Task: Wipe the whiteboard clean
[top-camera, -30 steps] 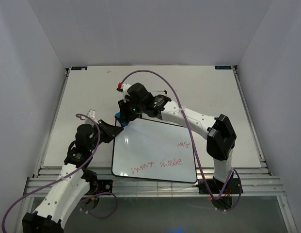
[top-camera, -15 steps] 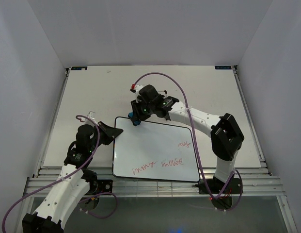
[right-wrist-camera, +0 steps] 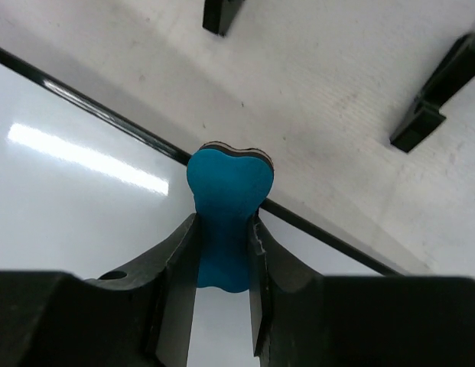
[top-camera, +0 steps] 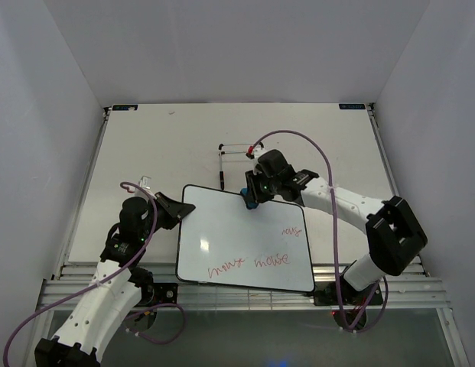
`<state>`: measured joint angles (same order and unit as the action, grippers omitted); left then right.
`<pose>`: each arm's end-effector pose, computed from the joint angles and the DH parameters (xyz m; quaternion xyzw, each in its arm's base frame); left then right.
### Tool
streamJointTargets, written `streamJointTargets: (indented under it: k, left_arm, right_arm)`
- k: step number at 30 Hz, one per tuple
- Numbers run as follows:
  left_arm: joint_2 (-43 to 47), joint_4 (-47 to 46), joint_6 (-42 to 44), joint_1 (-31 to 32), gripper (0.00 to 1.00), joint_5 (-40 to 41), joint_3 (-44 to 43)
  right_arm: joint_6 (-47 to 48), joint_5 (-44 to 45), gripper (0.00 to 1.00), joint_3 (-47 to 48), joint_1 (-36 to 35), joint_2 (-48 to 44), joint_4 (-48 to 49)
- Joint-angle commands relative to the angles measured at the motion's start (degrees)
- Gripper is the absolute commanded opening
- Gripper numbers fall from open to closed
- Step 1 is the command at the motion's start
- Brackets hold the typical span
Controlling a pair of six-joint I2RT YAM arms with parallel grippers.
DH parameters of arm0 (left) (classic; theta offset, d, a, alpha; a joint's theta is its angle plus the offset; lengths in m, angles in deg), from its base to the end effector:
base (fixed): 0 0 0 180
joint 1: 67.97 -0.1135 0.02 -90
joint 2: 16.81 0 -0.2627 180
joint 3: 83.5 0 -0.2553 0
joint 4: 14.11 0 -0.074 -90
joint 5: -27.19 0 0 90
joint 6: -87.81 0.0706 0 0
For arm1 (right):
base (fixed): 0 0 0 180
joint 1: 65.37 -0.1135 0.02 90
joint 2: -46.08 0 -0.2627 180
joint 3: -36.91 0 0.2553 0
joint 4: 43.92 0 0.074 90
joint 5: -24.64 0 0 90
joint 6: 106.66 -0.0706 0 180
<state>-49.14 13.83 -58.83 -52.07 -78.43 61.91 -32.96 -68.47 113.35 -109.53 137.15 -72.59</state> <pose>0.1690 -0.0679 0.2025 -0.2241 0.8114 -0.4047 0.3571 0.2679 0.2655 0.2126 -0.2314 0.8882 0.2210 0.3298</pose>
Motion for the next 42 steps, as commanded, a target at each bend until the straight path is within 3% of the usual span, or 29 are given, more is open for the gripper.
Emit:
streamJointTargets:
  k: [1,5,16,26,36,42]
  left_arm:
    - [0.43,-0.9,8.13,0.62,0.0,1.29,-0.81]
    - [0.17,-2.3,8.04,0.62,0.0,0.68,-0.01]
    - [-0.62,-6.79,9.79,0.62,0.0,-2.49,0.43]
    - [-0.45,-7.49,10.15,0.71,0.0,-3.28,0.51]
    - [0.17,-7.58,9.97,0.71,0.0,-3.28,0.78]
    - [0.17,-6.44,9.62,0.8,0.0,-2.23,0.25]
  right_arm:
    - [1.79,-2.5,0.08,-9.05,-0.66,-2.02,-9.19]
    - [1.62,-10.06,0.08,-11.26,-0.84,-4.76,-5.16]
    - [1.88,-5.42,0.08,24.03,-7.34,10.26,-18.76]
    - [1.44,-2.78,0.08,41.81,-11.47,21.07,-27.11]
    - [1.44,1.26,0.08,47.54,-11.39,24.77,-32.47]
    - [0.74,5.92,0.08,39.56,-8.67,21.44,-33.01]
